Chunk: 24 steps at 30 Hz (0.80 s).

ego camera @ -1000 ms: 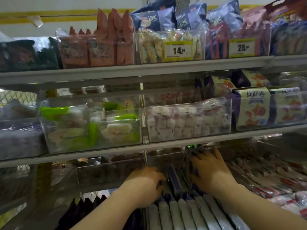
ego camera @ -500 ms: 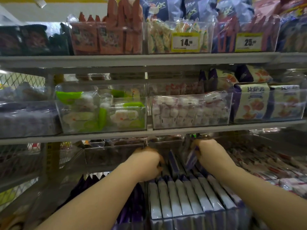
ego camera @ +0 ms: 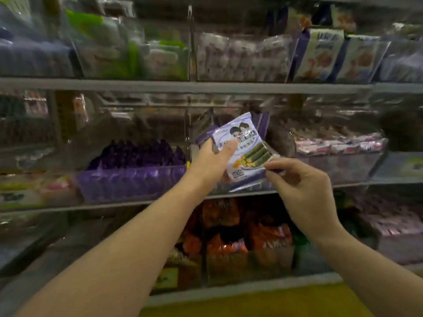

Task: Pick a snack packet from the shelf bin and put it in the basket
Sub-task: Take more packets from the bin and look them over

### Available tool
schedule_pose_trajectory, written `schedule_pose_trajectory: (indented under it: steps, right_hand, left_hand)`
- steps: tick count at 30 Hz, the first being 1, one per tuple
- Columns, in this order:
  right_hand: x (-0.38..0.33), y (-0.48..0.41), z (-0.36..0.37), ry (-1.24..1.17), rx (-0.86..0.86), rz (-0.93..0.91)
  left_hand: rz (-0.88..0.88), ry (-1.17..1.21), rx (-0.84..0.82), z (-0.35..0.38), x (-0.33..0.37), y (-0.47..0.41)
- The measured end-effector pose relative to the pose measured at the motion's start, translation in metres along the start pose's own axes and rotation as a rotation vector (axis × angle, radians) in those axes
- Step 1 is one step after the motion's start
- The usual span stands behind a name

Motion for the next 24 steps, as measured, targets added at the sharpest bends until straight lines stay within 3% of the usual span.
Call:
schedule_pose_trajectory:
  steps: [4,10,14,20,24]
  right_hand:
    - [0.007,0.05,0.008,-0.079,-0.141,0.14]
    - [0.019,0.078,0.02,-0.364,-0.328,0.622]
    - [0.029,0.104,0.03,-0.454,-0.348,0.713]
    - [0.058,0.143,0.045,-0.442,-0.438,0.802]
    - [0.068,0.149,0.056,-0.55,-0.448,0.913]
  left_hand:
    - [0.058,-0.028,0.052,-0.006,-0.028,0.05]
    - [-0.015,-0.173,-0.194,-0.018,-0.052,0.118]
    - [-0.12,-0.083,-0.251,-0.02,-0.076,0.149]
    - [-0.254,0.196,0.007,-0.015,-0.106,0.169]
    - [-0.319,0.238,0.04,-0.02,-0.117,0.17]
Point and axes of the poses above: each hand's wrist, its own y-axis away from the middle knuckle, its own z-axis out of the palm, x = y × z, the point moved 1 cm from there along -y, towards the middle knuckle, and after that the axes turned 10 degrees about z, right-handed, at the moved point
